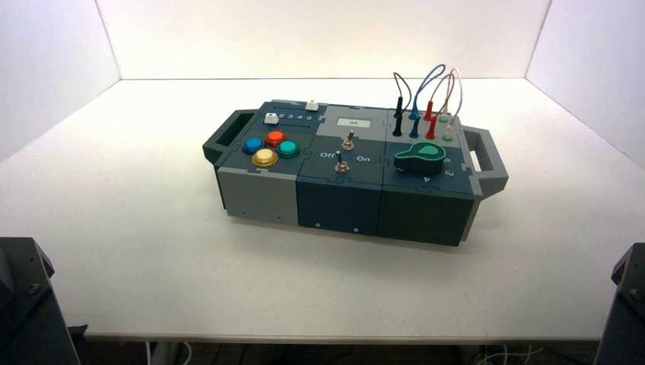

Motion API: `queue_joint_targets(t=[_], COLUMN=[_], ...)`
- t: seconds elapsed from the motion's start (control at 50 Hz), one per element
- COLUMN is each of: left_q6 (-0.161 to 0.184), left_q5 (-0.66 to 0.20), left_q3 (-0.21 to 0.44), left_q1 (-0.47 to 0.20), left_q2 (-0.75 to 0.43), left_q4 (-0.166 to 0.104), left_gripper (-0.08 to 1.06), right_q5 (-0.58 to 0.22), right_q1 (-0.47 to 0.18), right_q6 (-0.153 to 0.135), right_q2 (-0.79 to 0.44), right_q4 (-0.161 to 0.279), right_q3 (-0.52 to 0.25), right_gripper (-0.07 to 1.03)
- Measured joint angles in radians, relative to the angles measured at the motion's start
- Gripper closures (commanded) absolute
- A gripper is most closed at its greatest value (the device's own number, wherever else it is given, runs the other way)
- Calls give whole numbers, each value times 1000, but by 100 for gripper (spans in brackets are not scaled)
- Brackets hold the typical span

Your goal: Open both grippers.

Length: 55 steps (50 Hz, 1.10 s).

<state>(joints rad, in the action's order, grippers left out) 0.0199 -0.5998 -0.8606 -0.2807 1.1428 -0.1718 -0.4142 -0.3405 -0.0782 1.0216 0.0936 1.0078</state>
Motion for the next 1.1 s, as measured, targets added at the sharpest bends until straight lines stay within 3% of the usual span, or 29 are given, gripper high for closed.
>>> queue_joint_targets(t=[0.14,0.2,0.28,0.34,0.42,0.46,0.48,0.56,0.68,0.94,1.1], left_q6=[0,0,-2,-2,-5,-6,-6,-14,-17,-44,-44], left_q5=[2,2,2,3,5,5,5,6,6,11,12], left_q3=[0,2,2,2,-2,-3,-3,-12,-15,-15,-15], left_q1=[-2,0,-2,0,-2,0,-2,-2,-2,-2,-2], left_q2=[0,0,-2,-3,-5,-3,-3,-3,-6,-12,-12], left_q4=[0,0,0,0,0,0,2,2,3,9,9], left_gripper=[100,99,81,60,41,35,34,21,-6,-5,-5], right_q5=[26,40,57,67,71,71,71,72,72,55,51], right_q1=[0,0,0,0,0,0,0,0,0,0,0], right_q6=[0,-2,-2,-2,-2,-3,-2,-3,-3,-3,-3], right_q2=[38,54,74,94,103,104,104,104,94,77,78], right_q4=[-2,-6,-11,-17,-18,-18,-18,-23,-26,-37,-38], right_q3=[12,17,20,20,21,20,21,21,21,21,21], right_gripper=[96,85,71,63,51,38,38,-4,-3,-3,-3])
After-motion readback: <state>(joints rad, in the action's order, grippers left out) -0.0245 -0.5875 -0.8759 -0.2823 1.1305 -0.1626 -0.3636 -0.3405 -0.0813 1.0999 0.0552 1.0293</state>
